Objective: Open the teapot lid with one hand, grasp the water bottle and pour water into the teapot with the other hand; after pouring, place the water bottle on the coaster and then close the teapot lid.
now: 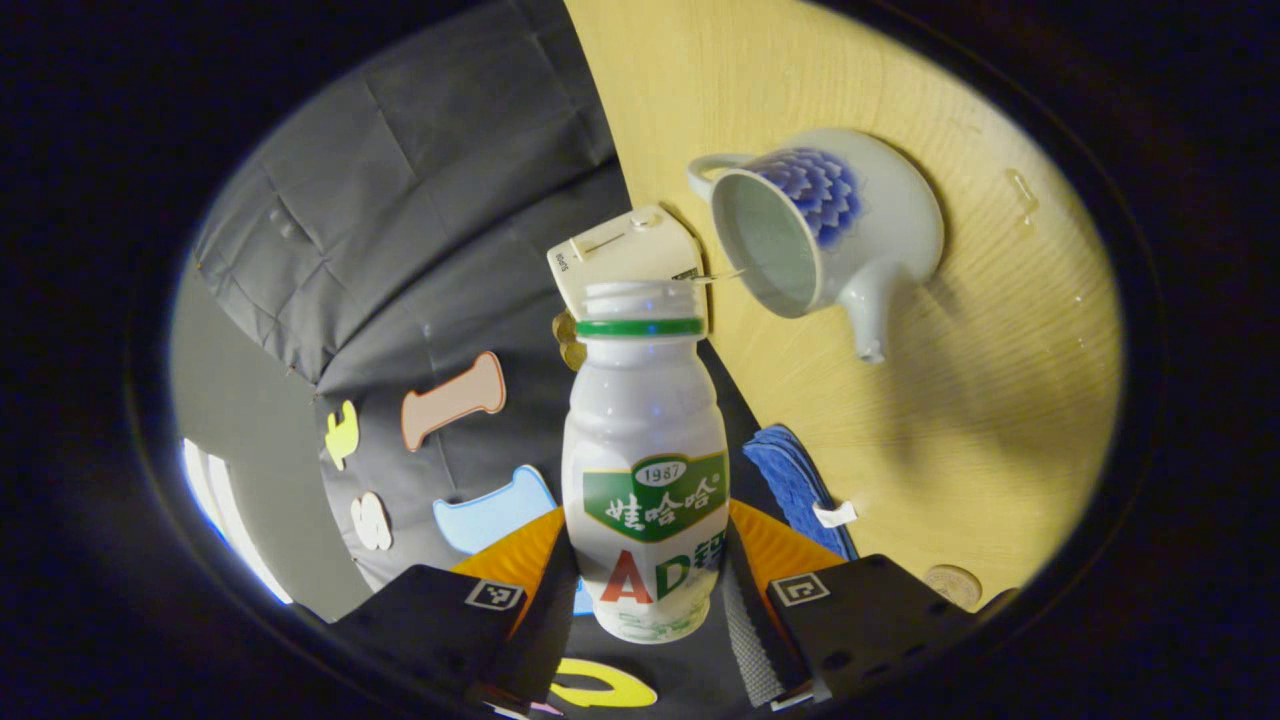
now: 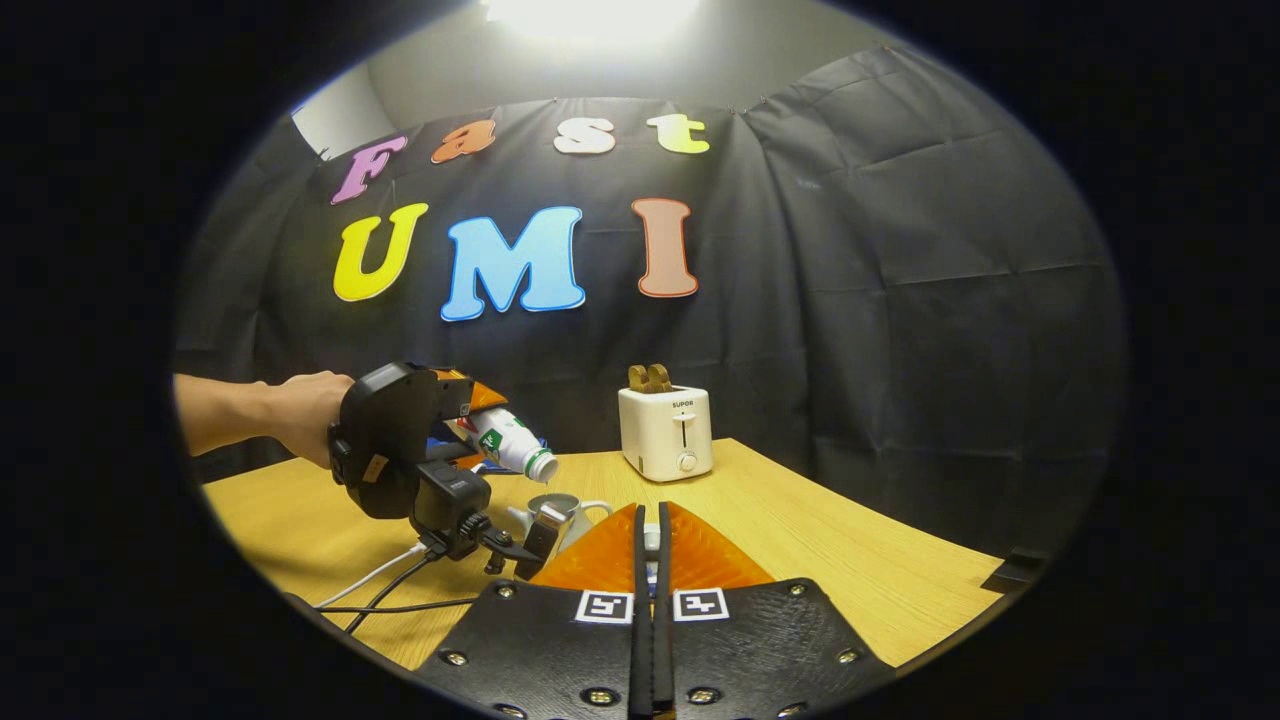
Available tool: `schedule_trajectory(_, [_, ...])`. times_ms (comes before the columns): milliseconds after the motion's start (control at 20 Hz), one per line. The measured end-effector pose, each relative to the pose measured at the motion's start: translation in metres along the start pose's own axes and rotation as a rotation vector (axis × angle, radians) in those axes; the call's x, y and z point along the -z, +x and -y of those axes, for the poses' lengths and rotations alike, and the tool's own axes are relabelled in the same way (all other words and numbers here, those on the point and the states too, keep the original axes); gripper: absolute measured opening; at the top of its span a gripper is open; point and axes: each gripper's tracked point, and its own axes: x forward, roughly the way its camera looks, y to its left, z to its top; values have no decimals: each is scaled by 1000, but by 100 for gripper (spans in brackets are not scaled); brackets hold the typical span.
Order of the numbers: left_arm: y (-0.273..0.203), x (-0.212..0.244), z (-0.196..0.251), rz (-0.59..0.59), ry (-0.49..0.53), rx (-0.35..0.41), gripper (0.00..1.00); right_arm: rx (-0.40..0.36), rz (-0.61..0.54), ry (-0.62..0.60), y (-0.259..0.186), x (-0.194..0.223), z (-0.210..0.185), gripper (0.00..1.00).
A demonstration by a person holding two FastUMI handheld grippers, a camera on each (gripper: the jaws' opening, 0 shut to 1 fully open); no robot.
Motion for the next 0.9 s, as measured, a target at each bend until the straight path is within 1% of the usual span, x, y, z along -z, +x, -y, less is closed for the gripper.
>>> schedule_trajectory(50, [0,0,0,0,6,0,75,0,-1,-1,0,1,1,0])
schedule_trajectory(100, [0,-1,0,1,8,-1,80,-2,-2,1,0,0,0,0])
schedule_trajectory(150, [0,-2,-1,6,5,-6,70,-2,-3,4,0,1,0,0])
schedule_trajectory(200, [0,-3,0,8,0,0,80,-1,-5,6,1,2,1,0])
schedule_trajectory(450, [2,-4,9,5,2,22,80,5,-17,21,1,6,5,0])
schedule_trajectory(600, [1,-5,9,7,-8,23,70,1,-25,22,1,7,4,0])
schedule_trajectory(650, [1,-6,10,9,-20,26,80,0,-28,22,0,8,3,0])
schedule_trajectory(700, [1,-7,12,9,-42,36,75,0,-30,21,0,8,3,0])
schedule_trajectory(750, [-1,-8,14,13,-69,41,80,1,-31,20,0,9,3,0])
schedule_trajectory(800, [-1,-10,16,21,-102,49,75,-1,-37,21,1,10,3,0])
schedule_trajectory(850, [-1,-12,20,26,-137,64,75,-3,-46,25,1,14,3,0])
schedule_trajectory(900, [-2,-13,22,31,-167,71,80,-4,-54,31,2,16,3,0])
